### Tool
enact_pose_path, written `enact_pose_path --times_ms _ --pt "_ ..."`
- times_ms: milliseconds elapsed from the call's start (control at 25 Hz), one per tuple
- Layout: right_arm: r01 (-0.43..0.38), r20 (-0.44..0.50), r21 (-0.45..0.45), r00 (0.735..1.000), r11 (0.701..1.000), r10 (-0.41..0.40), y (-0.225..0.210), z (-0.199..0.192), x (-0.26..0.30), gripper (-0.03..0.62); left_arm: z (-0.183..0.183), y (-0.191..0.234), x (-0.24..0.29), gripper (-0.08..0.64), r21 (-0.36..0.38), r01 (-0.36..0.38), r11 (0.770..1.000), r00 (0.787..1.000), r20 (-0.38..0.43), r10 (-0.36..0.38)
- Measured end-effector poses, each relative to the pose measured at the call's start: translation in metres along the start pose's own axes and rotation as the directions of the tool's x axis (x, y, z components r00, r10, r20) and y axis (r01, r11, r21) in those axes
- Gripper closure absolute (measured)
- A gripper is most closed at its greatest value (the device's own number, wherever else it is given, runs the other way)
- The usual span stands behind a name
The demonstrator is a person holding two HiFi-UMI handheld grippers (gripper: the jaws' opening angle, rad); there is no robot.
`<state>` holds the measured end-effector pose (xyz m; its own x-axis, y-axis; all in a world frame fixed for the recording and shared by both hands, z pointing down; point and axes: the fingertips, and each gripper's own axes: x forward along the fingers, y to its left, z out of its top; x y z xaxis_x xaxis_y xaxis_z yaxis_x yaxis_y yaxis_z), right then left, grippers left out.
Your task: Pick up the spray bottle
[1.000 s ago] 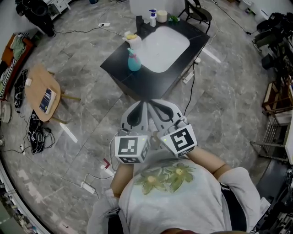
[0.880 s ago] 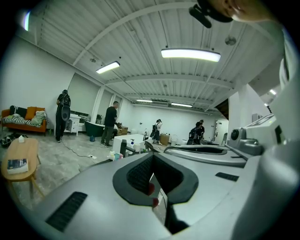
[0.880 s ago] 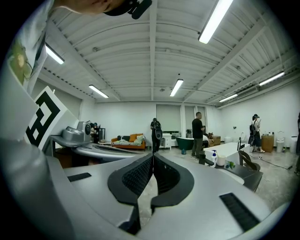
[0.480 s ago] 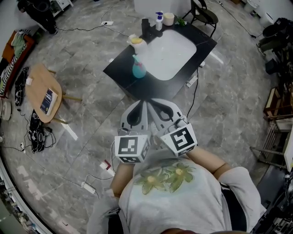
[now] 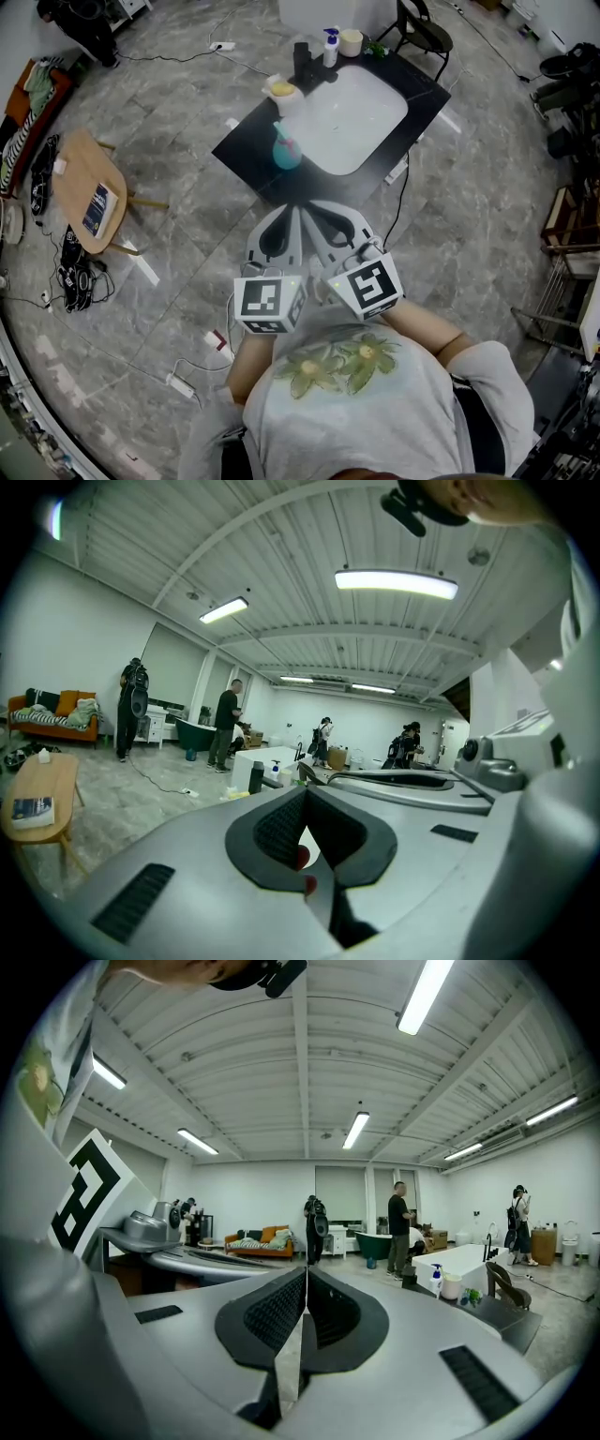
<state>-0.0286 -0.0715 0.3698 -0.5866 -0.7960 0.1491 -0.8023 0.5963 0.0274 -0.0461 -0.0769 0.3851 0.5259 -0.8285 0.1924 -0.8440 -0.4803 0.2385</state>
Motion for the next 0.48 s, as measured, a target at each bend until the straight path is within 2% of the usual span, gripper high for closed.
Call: enact_pose_path --times_ms 360,480 --pt "0.014 0.018 -0.013 1.0 1.0 -0.013 -0.016 0.005 0.019 0.569 0.006 0.011 0.021 0.552 0.002 -0.008 1.0 1.0 0.003 0.008" --pt "-0.008 0.02 -0.02 1.0 1.0 0.009 -0.021 0.007 0.027 0.569 0.009 0.016 0.028 0.552 0.003 -0.018 1.0 1.0 0.009 0.018"
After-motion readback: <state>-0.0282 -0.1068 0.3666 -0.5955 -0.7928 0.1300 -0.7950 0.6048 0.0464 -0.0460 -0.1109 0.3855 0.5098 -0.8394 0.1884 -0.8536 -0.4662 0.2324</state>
